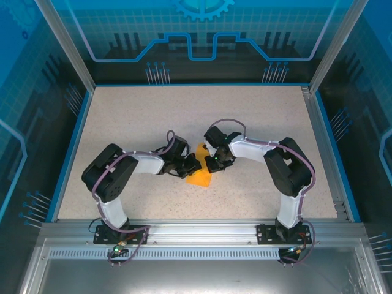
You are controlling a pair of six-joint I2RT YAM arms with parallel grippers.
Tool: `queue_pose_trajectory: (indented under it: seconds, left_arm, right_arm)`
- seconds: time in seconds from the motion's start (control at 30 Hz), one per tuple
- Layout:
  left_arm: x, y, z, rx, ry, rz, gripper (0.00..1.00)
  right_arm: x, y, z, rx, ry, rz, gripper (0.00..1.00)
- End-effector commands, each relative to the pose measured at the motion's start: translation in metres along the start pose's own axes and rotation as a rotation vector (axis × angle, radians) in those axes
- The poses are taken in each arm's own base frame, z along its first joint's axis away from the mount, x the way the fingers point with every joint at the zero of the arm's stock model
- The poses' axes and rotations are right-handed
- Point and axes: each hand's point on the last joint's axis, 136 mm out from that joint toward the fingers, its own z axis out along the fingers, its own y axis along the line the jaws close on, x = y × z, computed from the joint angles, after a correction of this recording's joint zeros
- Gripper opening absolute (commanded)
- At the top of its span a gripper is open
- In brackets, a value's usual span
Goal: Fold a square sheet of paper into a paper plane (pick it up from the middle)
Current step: Fold the triangle a second time at the center of the table.
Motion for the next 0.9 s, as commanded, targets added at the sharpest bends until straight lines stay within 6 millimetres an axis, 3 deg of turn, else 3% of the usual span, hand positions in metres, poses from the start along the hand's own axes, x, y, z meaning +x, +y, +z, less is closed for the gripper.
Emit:
queue_pose_trajectory:
  seconds: [0.0,0.17,0.37,0.47,0.57,0.7,0.87]
  left_arm:
    - [0.003,0.021,0.008,-0.059,0.010,-0.019,0.00]
    - [0.008,0.039,0.011,-0.095,0.011,-0.038,0.00]
    - [0.009,0.040,0.008,-0.112,0.007,-0.025,0.00]
    - [0.009,0.037,0.007,-0.107,0.008,-0.019,0.00]
    - [0.009,0.036,0.007,-0.107,0.006,-0.013,0.00]
    - [0.009,0.033,0.007,-0.103,0.008,-0.007,0.00]
    - [0.010,0.028,0.007,-0.095,0.014,-0.001,0.00]
  right_arm:
    - [0.009,-0.004,0.014,0.034,0.049,0.002,0.04]
    - [-0.001,0.003,0.001,0.013,0.009,0.018,0.14]
    - [-0.011,-0.005,-0.048,0.002,-0.118,0.104,0.38]
    - [-0.008,0.009,-0.060,-0.115,-0.155,0.135,0.41]
    - [-0.004,0.037,-0.061,-0.264,-0.152,0.135,0.31]
    - [0.001,0.066,-0.045,-0.424,-0.117,0.182,0.09]
    - [0.006,0.075,-0.019,-0.465,-0.056,0.227,0.02]
